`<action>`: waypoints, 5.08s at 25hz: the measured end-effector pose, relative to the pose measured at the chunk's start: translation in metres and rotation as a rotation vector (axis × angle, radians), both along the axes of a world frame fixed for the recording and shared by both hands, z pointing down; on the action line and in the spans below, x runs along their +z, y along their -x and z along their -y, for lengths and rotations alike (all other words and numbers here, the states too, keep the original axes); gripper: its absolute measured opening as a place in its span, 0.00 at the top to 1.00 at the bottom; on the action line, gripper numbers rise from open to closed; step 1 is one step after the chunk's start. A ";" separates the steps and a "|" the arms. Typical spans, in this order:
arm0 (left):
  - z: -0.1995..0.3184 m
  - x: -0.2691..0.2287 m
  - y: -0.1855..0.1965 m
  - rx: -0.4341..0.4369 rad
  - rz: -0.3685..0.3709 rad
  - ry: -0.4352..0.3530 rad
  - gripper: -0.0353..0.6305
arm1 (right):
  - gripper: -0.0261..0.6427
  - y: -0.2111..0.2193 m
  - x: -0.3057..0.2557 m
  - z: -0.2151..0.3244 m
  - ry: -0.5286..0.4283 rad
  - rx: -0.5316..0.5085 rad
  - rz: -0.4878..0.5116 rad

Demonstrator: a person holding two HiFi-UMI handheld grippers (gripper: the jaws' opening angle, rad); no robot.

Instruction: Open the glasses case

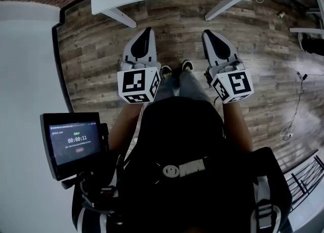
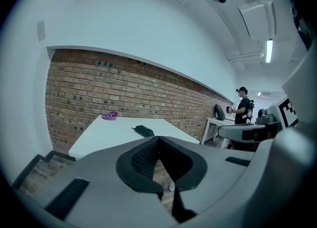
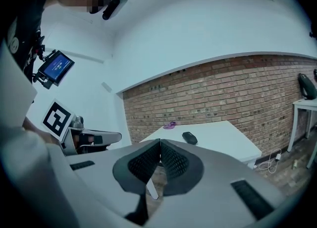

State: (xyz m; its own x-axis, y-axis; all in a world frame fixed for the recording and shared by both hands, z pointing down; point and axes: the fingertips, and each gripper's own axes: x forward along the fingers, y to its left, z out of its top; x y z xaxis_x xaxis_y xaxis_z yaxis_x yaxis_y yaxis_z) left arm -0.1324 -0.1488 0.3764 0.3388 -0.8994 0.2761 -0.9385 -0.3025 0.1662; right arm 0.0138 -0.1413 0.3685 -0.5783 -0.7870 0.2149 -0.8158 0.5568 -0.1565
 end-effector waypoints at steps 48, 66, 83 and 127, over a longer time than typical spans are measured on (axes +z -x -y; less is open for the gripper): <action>0.336 0.009 0.007 0.037 0.024 0.066 0.95 | 0.95 -0.001 0.041 0.343 0.161 -0.060 -0.003; 0.399 0.145 -0.034 0.236 -0.304 0.604 0.37 | 0.95 0.016 0.076 0.406 0.226 -0.061 -0.198; 0.416 0.184 -0.069 0.247 -0.423 0.730 0.34 | 0.95 -0.001 0.084 0.441 0.271 -0.057 -0.234; 0.400 -0.004 -0.007 0.807 -0.491 0.149 0.49 | 0.55 0.161 0.038 0.376 0.224 -0.800 0.057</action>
State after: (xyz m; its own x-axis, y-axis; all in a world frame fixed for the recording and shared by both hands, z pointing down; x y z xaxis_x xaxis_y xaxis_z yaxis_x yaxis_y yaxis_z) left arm -0.1259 -0.5484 0.3729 0.9499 -0.3112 0.0309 -0.2716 -0.7717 0.5751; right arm -0.1474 -0.5170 0.4069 -0.9596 -0.0758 0.2709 -0.1743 0.9160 -0.3613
